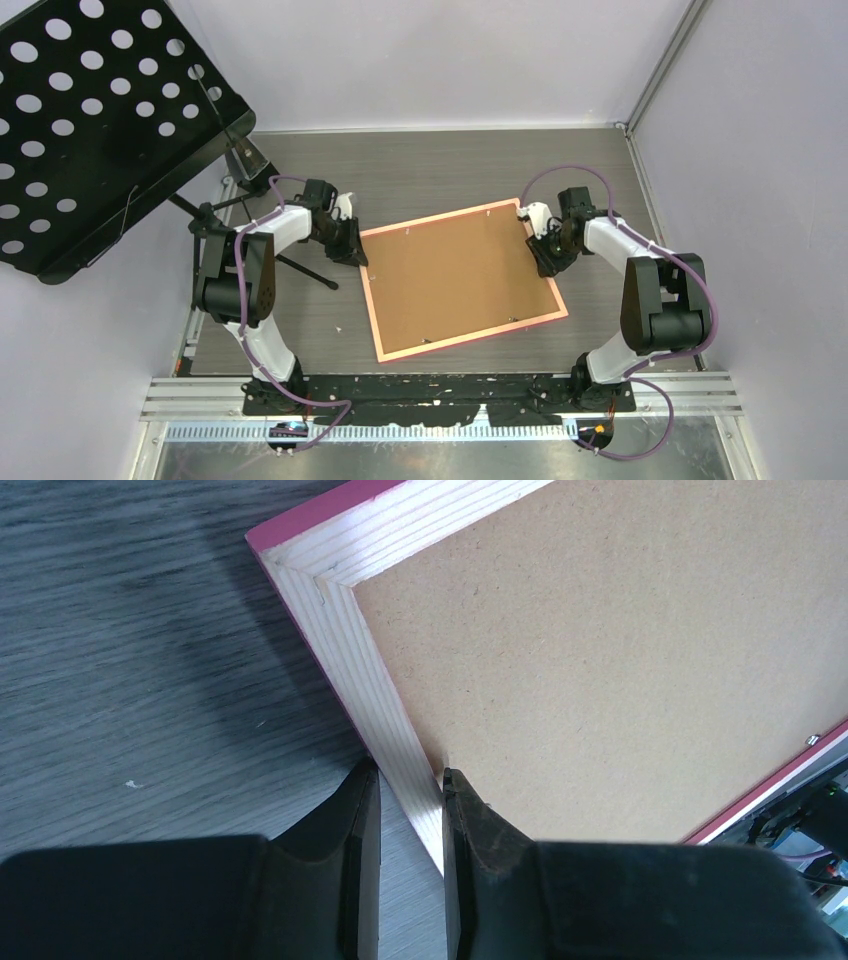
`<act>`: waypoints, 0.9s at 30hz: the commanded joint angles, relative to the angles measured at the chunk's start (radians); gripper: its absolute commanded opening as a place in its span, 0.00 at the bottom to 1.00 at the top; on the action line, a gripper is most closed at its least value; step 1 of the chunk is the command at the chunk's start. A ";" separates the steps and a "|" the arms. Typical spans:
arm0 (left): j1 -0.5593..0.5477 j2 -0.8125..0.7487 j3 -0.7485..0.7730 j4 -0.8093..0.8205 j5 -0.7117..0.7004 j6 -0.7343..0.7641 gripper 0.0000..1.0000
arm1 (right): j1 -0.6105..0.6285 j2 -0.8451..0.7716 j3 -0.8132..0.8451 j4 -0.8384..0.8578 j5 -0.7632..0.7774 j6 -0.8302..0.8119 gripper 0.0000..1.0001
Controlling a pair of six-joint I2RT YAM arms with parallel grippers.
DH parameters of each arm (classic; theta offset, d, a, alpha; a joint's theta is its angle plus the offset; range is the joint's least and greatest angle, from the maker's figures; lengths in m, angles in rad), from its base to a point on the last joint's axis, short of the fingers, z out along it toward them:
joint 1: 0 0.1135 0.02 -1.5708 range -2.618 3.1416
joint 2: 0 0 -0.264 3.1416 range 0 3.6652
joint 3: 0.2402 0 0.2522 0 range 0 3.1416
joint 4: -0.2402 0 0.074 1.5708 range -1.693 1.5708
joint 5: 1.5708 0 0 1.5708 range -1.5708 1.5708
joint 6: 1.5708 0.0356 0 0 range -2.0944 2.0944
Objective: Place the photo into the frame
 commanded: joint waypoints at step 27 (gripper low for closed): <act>-0.006 0.025 0.005 0.012 0.003 0.035 0.24 | -0.035 -0.034 0.078 -0.034 -0.059 0.099 0.63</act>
